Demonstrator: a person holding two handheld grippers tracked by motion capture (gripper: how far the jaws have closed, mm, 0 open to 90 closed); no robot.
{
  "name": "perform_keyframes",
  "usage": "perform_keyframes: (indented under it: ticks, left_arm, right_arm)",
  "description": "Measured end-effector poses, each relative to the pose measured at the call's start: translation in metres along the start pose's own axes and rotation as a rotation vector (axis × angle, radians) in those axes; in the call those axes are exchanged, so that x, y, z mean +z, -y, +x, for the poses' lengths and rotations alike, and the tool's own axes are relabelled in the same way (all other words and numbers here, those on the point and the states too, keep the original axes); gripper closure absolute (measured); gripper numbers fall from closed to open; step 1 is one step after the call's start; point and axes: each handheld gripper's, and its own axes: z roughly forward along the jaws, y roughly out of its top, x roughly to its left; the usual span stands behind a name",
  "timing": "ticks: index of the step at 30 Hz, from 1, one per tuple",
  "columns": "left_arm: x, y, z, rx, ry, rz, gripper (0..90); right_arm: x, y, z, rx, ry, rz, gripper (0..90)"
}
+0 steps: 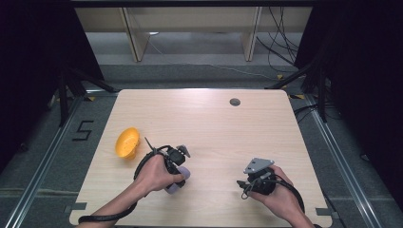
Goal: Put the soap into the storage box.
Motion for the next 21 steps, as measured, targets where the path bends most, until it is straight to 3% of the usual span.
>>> perform_keyframes:
  ticks: [1,2,3,4,5,7,11,13,14,16,17,18,21]
  left_arm:
    - [0.000,0.001,-0.001,-0.034,0.011,0.000,49.2]
    - [-0.001,0.000,0.002,-0.004,-0.004,0.001,49.2]
    - [-0.001,0.000,0.002,-0.032,0.006,0.007,49.2]
    - [-0.002,-0.001,0.004,-0.011,-0.007,0.005,49.2]
    - [-0.002,0.000,0.003,-0.041,0.005,-0.005,49.2]
    - [-0.003,-0.001,0.005,-0.014,-0.014,-0.008,49.2]
    - [-0.005,-0.001,0.009,-0.019,-0.011,-0.001,49.3]
    - [-0.006,-0.002,0.009,-0.041,-0.004,-0.010,49.3]
    - [-0.007,-0.002,0.011,-0.026,-0.008,-0.001,49.3]
    - [-0.007,-0.002,0.011,-0.065,0.005,-0.007,49.3]
    - [-0.007,-0.002,0.013,-0.038,-0.008,-0.016,49.2]
    - [-0.006,-0.002,0.013,-0.062,-0.006,-0.023,49.3]
    - [-0.008,-0.002,0.015,-0.070,-0.002,-0.020,49.3]
  right_arm:
    - [0.000,0.000,0.000,-0.001,0.000,-0.001,43.4]
    - [0.000,0.000,0.000,0.000,0.000,-0.001,43.4]
    - [0.000,0.000,0.000,0.001,0.000,-0.001,43.4]
    - [0.002,0.000,0.000,0.000,0.011,-0.015,43.4]
    - [0.002,0.001,0.000,-0.001,0.012,-0.017,43.4]
    - [0.002,0.001,0.000,-0.001,0.012,-0.016,43.3]
    - [0.002,0.001,0.000,0.001,0.010,-0.017,43.2]
    - [0.002,0.001,0.000,0.001,0.011,-0.017,43.1]
    - [0.002,0.001,0.000,0.001,0.010,-0.017,43.1]
    - [0.002,0.001,0.000,0.001,0.010,-0.018,43.0]
    - [0.002,0.001,0.000,0.001,0.010,-0.018,43.0]
    - [0.002,0.001,0.000,0.001,0.010,-0.019,43.0]
    - [-0.001,0.000,-0.001,0.003,0.000,-0.013,43.0]
